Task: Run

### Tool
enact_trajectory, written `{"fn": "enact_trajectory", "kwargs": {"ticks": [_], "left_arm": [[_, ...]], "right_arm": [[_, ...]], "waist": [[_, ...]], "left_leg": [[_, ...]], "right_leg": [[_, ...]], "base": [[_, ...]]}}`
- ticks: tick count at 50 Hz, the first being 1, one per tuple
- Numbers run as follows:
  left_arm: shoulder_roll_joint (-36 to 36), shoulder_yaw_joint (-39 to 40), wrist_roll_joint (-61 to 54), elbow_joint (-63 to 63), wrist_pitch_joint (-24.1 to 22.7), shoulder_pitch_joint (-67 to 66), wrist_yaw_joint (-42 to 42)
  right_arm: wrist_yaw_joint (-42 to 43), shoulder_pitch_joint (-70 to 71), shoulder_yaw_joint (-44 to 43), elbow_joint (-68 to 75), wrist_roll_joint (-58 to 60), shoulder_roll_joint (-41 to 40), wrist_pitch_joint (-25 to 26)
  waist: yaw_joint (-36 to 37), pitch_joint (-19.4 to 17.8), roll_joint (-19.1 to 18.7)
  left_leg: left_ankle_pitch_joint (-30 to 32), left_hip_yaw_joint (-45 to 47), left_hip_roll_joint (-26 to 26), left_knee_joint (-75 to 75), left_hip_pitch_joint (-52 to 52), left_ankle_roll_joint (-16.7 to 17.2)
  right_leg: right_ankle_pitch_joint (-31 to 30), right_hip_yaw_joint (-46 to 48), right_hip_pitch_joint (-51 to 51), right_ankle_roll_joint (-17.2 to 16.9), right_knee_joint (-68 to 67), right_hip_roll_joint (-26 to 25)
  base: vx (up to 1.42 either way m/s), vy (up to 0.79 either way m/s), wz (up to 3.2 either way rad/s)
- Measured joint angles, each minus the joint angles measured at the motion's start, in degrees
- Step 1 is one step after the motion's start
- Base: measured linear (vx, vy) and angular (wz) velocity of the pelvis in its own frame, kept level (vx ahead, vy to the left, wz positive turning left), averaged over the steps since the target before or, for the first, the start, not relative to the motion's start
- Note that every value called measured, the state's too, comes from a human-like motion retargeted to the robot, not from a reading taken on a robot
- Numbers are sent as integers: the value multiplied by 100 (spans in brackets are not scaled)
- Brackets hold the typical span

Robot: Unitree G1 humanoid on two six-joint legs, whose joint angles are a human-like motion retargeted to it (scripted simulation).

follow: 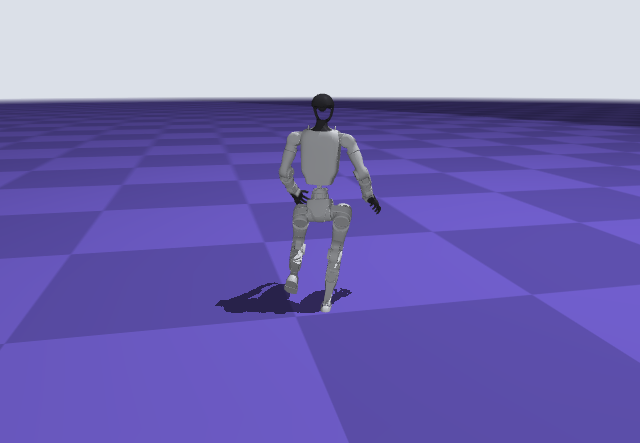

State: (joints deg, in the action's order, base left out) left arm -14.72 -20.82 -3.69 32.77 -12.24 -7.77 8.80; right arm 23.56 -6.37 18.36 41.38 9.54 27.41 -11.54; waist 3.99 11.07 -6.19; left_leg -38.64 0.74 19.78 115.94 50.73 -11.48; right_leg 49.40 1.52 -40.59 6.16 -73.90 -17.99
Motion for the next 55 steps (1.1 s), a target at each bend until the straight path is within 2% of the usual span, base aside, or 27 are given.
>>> {"fn": "enact_trajectory", "kwargs": {"ticks": [3, 6, 9, 11, 13, 16, 19, 21, 23, 26, 28, 30, 33, 35, 36, 40, 43, 45, 48, 52, 55], "left_arm": [[-157, 256, -90, 728, 58, -729, -105], [-355, 571, -226, 1095, -30, -1449, -307], [-509, 904, -327, 1233, -143, -2083, -417], [-586, 1116, -382, 1239, -185, -2431, -423], [-679, 1299, -378, 1232, -181, -2684, -406], [-820, 1394, -221, 1333, -131, -2789, -247], [-1013, 1344, 51, 1672, 6, -2158, 103], [-918, 1183, 120, 1822, 82, -1525, 344], [-670, 1034, 56, 1696, 117, -964, 503], [-273, 837, -94, 1026, 51, -375, 520], [-99, 655, -142, 430, -84, -83, 390], [-36, 427, -189, -197, -294, 186, 198], [-114, 50, -255, -1090, -573, 548, -122], [-201, -112, -289, -1612, -664, 755, -271], [-216, -166, -258, -1752, -696, 806, -290], [-268, -268, -68, -1963, -598, 858, -295], [-118, -205, 179, -1295, -316, 725, -256], [-40, -175, 244, -653, -147, 451, -272], [-44, -13, 246, 368, 21, -92, -289], [-197, 369, 178, 1378, 49, -843, -414], [-307, 628, 143, 1765, -7, -1308, -489]], "right_arm": [[-22, 199, 69, -590, -230, -331, -89], [-203, 250, 136, -1193, -418, -563, -196], [-478, 246, 198, -1665, -492, -671, -306], [-652, 241, 202, -1940, -464, -695, -390], [-744, 242, 184, -2175, -410, -719, -467], [-661, 172, 201, -2252, -252, -796, -487], [-409, 202, 216, -1718, 80, -980, -219], [-311, 190, 249, -1008, 281, -1067, -18], [-328, 119, 324, -203, 401, -1028, 107], [-488, -92, 406, 796, 486, -727, 147], [-594, -327, 377, 1205, 519, -461, 133], [-684, -646, 273, 1409, 524, -176, 117], [-770, -1244, -7, 1438, 442, 220, 102], [-775, -1559, -179, 1398, 390, 441, 105], [-750, -1647, -191, 1409, 407, 501, 121], [-688, -1611, -176, 1428, 597, 685, 211], [-587, -895, 21, 1579, 674, 484, 266], [-468, -512, 145, 1534, 550, 217, 270], [-292, -161, 186, 1097, 245, -210, 209], [-287, 66, 137, 116, -4, -558, 13], [-437, 158, 139, -561, -54, -643, -124]], "waist": [[179, 54, 338], [363, 196, 675], [395, 349, 1027], [329, 391, 1248], [262, 372, 1431], [183, 352, 1545], [133, 103, 1631], [4, 9, 1669], [-166, 43, 1606], [-393, 140, 1218], [-584, 236, 965], [-714, 329, 720], [-633, 441, 306], [-517, 466, 67], [-504, 465, 42], [-324, 306, -68], [-85, 124, -222], [80, 141, -190], [212, 184, 72], [296, 302, 499], [193, 459, 801]], "left_leg": [[1, 336, -748, -1221, 264, 143], [106, 551, -1499, -2896, 294, 458], [470, 665, -2253, -4450, 181, 781], [691, 707, -2721, -5150, 38, 862], [706, 739, -3085, -5438, -144, 780], [115, 739, -3353, -4677, -83, 325], [-714, 706, -3484, -4012, -317, -189], [-959, 691, -3558, -3824, -399, -303], [-989, 585, -3590, -3988, -599, -214], [-562, 450, -3158, -4455, -1264, 317], [-113, 353, -2867, -4705, -1552, 736], [339, 232, -2552, -4691, -1691, 1126], [860, 112, -1799, -4001, -1831, 1466], [1046, 97, -1212, -3229, -1926, 1488], [1029, 128, -997, -2735, -1947, 1390], [699, 64, -179, -905, -1813, 862], [302, -127, 269, -233, -1137, 479], [-25, -51, 197, -315, -634, 266], [-285, 279, -523, -1300, -135, 193], [-278, 616, -1750, -3542, 114, 481], [-23, 701, -2577, -5076, 128, 684]], "right_leg": [[-412, -225, 611, -465, 301, 499], [-1202, -382, 981, -1084, 473, 1022], [-1984, -382, 1159, -1590, 181, 1767], [-2382, -339, 1289, -1771, -301, 2350], [-2676, -310, 1479, -1826, -965, 2911], [-2808, -331, 1679, -1652, -2369, 3525], [-2836, -536, 1545, -1327, -3582, 3798], [-2472, -657, 1098, -1042, -4112, 3893], [-1964, -653, 475, -706, -4200, 3912], [-1386, -252, -218, -377, -3344, 3487], [-1228, 36, -502, -417, -2379, 3049], [-1224, 186, -671, -601, -1264, 2462], [-1361, 216, -696, -748, 180, 1420], [-1318, 254, -620, -638, 629, 894], [-1132, 264, -660, -504, 450, 793], [-200, 350, -574, 107, -283, 483], [46, 475, -362, 259, -272, 347], [38, 410, -135, 124, -134, 405], [-198, 129, 402, -305, 110, 744], [-761, -182, 956, -936, 337, 1391], [-1066, -300, 1083, -1244, 225, 1956]], "base": [[16, 12, -7], [18, 12, -29], [15, 8, 10], [11, 6, 41], [9, 6, 26], [6, 6, -4], [7, 7, -21], [0, 0, 0], [3, 0, -3], [10, -4, -10], [10, -11, 44], [6, -11, 60], [0, -9, 17], [-5, -9, -16], [-8, -10, 0], [-6, -11, 25], [-4, -6, 17], [0, 2, 10], [6, 8, 22], [10, 10, 1], [7, 6, 24]]}}
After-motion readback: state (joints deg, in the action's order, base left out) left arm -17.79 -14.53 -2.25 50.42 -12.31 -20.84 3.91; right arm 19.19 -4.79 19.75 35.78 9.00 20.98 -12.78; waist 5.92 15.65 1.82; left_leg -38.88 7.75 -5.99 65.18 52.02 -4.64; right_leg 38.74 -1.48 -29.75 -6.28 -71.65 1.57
